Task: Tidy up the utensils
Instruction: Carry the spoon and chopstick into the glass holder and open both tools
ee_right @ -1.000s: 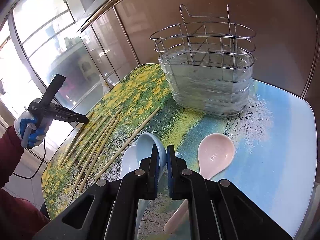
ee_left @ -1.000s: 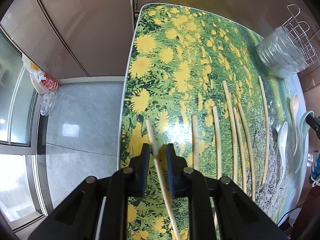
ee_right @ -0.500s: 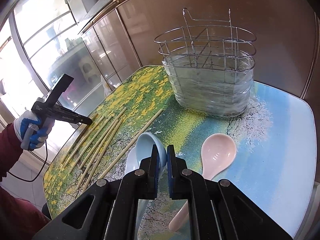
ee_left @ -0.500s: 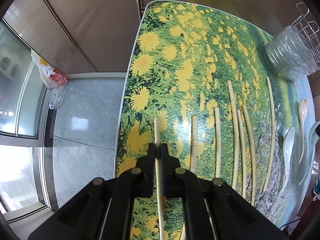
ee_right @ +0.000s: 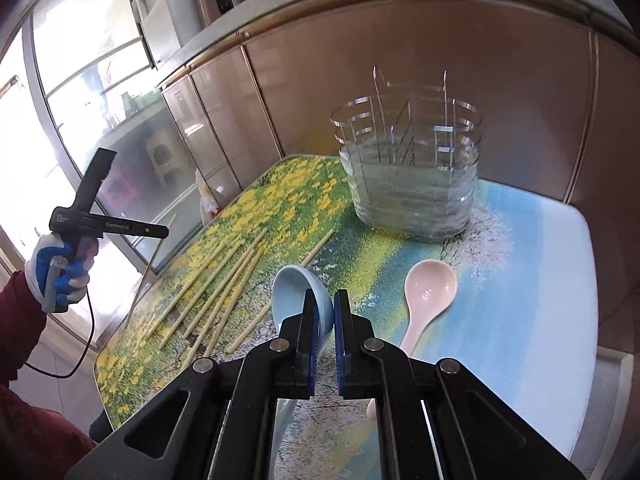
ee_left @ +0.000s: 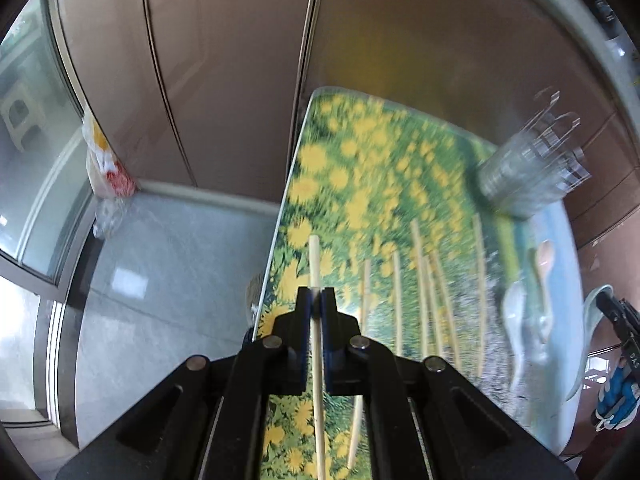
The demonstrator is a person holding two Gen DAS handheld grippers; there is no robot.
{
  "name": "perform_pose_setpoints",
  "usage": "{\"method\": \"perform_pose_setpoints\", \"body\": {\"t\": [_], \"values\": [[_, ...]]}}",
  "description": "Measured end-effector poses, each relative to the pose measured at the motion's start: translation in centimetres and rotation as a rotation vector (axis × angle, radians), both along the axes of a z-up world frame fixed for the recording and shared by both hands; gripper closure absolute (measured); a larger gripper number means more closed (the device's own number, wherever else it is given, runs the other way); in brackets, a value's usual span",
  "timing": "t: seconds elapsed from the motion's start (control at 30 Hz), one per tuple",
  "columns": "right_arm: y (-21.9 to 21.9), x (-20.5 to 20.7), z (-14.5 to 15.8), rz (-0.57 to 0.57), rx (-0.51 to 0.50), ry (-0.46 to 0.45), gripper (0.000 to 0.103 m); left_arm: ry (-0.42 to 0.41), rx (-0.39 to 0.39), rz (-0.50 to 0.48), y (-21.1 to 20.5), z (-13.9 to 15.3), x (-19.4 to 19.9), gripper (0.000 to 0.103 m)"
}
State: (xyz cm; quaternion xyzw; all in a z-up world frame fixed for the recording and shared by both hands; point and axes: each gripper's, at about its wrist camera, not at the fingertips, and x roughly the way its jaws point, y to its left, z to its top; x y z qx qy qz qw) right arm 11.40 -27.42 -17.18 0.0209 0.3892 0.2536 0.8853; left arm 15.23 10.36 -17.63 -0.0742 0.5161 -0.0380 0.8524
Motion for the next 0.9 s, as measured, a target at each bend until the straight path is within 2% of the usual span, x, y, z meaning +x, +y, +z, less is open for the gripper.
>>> {"method": "perform_pose_setpoints", "body": {"t": [0.13,0.27,0.4,0.5,0.57,0.63,0.77,0.9], "values": [[0.1,-1.6,3.2,-0.049,-0.009,-0.095,0.096,-0.144,-0.036,-0.030,-1.0,5.2,-1.9,0.099],[0.1,-2.0,7.4,-0.120,-0.015,-0.238,0.096,-0.287,-0.075,-0.068,-3.5,10.2,-1.9,0.099],[0.3,-0.6,11.2,-0.213,-0.021,-0.390,0.096,-0.430,-0.172,-0.101,-7.0,15.1,-0.6,0.099],[0.2,1.3,13.0,-0.285,-0.007,-0.493,0.096,-0.536,-0.230,-0.097,-9.6,17.7,0.7,0.099],[0.1,2.9,13.6,-0.338,-0.001,-0.555,0.096,-0.571,-0.297,-0.088,-11.1,18.6,2.2,0.099],[-0.1,4.6,13.7,-0.392,0.007,-0.594,0.096,-0.610,-0.323,-0.059,-12.9,19.2,3.7,0.099],[0.1,7.7,13.0,-0.498,-0.032,-0.685,0.096,-0.689,-0.319,0.034,-15.8,18.8,7.5,0.099],[0.0,10.4,11.2,-0.576,-0.052,-0.722,0.096,-0.752,-0.283,0.116,-18.3,17.1,10.2,0.099]]}}
